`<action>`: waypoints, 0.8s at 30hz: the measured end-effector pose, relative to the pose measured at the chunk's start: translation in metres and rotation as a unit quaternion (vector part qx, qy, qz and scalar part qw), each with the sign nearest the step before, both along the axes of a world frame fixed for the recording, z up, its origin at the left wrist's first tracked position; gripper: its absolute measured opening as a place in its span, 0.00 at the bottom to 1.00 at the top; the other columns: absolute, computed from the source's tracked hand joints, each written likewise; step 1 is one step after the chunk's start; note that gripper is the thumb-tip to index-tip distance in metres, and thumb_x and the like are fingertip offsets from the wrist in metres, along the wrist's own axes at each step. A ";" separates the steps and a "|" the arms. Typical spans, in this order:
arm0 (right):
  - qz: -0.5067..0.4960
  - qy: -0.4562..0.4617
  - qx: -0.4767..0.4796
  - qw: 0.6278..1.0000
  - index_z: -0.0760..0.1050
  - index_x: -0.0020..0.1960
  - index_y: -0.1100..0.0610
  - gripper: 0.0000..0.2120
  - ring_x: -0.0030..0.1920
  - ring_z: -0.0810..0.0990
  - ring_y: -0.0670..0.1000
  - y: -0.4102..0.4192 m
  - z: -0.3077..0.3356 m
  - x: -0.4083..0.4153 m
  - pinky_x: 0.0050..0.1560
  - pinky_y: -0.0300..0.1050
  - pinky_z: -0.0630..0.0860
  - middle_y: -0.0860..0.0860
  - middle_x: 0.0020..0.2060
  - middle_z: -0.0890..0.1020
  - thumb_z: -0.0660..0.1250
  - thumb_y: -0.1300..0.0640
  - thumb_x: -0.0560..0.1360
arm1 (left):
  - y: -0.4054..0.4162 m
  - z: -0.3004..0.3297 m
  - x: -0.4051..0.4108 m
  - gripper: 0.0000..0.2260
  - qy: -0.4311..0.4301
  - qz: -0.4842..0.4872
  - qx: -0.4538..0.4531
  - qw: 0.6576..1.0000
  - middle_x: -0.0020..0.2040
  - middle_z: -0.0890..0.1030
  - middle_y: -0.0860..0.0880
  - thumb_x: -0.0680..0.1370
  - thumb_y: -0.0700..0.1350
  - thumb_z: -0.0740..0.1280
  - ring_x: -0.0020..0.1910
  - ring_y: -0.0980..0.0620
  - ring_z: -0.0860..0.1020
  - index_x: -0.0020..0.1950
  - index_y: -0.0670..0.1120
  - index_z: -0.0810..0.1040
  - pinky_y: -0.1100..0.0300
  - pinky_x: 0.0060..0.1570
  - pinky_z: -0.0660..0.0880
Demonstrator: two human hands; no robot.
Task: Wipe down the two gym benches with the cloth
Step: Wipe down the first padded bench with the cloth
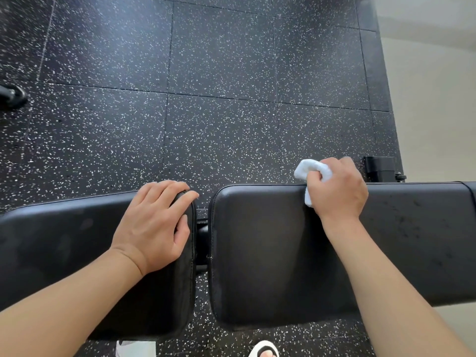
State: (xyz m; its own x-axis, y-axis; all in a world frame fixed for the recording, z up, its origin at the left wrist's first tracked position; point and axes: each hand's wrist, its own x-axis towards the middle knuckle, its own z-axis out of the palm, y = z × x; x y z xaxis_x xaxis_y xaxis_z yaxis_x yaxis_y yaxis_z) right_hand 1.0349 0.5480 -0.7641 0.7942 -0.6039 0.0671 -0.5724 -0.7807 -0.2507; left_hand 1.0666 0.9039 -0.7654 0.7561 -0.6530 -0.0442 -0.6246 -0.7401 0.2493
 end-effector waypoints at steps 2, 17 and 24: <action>0.028 0.028 0.011 0.999 0.82 0.48 0.54 0.11 0.40 0.72 0.58 0.025 0.001 0.011 0.41 0.47 0.63 0.50 0.42 0.72 0.64 0.51 0.72 | -0.001 0.000 0.001 0.22 -0.002 0.001 -0.002 1.000 0.66 0.78 0.44 0.78 0.47 0.60 0.66 0.38 0.75 0.69 0.44 0.79 0.43 0.72 0.68; 0.308 -0.082 0.063 0.946 0.80 0.48 0.57 0.11 0.45 0.75 0.59 0.148 0.009 -0.001 0.39 0.55 0.73 0.54 0.46 0.77 0.65 0.51 0.75 | -0.002 -0.002 -0.003 0.23 -0.018 0.007 -0.002 1.000 0.67 0.79 0.43 0.78 0.49 0.59 0.67 0.37 0.75 0.69 0.42 0.80 0.41 0.71 0.68; 0.075 -0.074 0.021 0.994 0.80 0.54 0.55 0.15 0.49 0.78 0.61 -0.002 0.005 -0.029 0.44 0.52 0.74 0.55 0.51 0.76 0.62 0.47 0.75 | -0.002 0.000 -0.002 0.22 -0.017 0.006 -0.014 1.000 0.65 0.79 0.44 0.78 0.48 0.60 0.66 0.38 0.76 0.68 0.43 0.80 0.41 0.71 0.69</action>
